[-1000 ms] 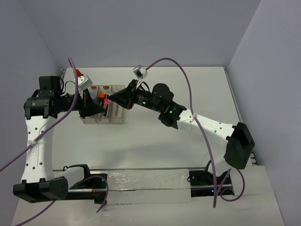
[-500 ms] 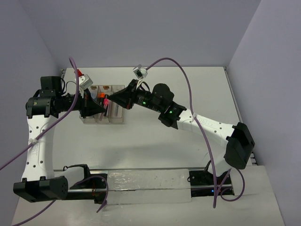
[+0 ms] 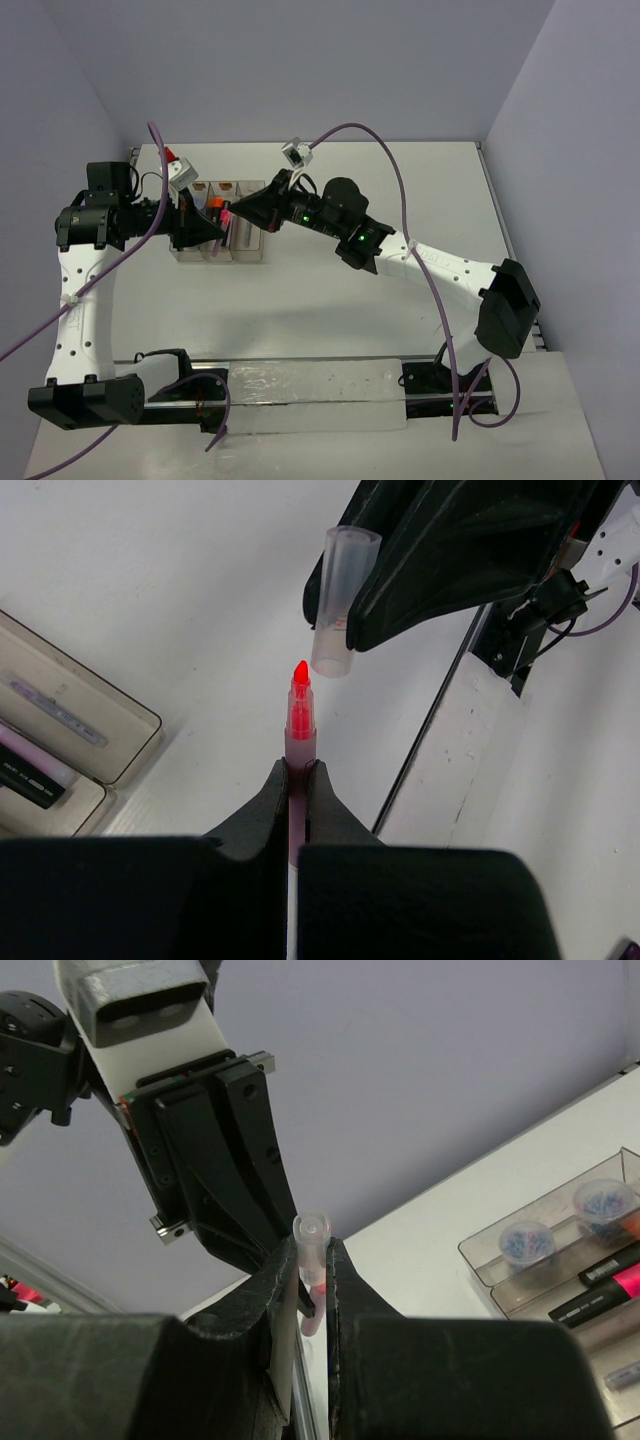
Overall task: Sort the stationery into containers
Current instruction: Close the pen cap on the pen.
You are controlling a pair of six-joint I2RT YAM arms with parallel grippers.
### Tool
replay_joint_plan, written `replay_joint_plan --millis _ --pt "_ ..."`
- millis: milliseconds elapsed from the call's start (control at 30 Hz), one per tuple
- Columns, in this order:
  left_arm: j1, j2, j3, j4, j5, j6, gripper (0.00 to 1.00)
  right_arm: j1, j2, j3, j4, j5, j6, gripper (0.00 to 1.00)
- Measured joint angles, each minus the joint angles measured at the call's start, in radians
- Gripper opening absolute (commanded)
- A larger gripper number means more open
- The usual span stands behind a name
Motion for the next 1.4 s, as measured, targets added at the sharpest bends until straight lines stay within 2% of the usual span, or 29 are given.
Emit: replay_joint_plan --millis 1067,1400 --pt "-0.003 0.002 0.000 0.004 -0.009 -0.002 0.00 0.001 0.059 0.014 0.047 0.001 0.057 0.00" --pt "-0.009 0.001 -0.006 0.019 -0.003 -0.001 0.00 -0.034 0.058 0.014 0.021 0.008 0.048 0.00"
